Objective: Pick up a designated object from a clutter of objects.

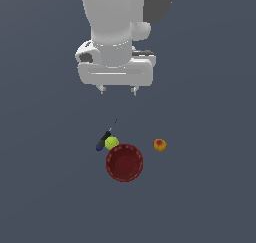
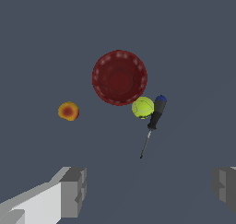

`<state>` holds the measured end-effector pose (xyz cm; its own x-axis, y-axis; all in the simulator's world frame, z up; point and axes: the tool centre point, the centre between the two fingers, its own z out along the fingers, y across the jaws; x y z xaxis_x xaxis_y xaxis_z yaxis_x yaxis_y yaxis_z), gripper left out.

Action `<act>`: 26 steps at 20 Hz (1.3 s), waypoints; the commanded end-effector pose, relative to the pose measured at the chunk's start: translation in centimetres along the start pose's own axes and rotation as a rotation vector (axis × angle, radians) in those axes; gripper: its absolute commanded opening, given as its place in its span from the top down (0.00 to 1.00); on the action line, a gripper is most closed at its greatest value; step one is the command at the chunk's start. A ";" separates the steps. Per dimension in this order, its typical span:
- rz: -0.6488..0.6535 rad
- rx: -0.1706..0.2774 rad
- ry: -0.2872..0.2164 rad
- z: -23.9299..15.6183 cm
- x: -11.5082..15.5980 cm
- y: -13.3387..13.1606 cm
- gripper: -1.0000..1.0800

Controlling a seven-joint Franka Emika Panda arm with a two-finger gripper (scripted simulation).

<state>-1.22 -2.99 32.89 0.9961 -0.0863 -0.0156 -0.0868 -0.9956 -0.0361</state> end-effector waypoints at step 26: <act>0.158 0.005 0.008 13.7 1.0 3.9 0.04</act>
<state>-0.57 -6.01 20.55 0.9745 -0.2241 -0.0140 -0.2245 -0.9736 -0.0404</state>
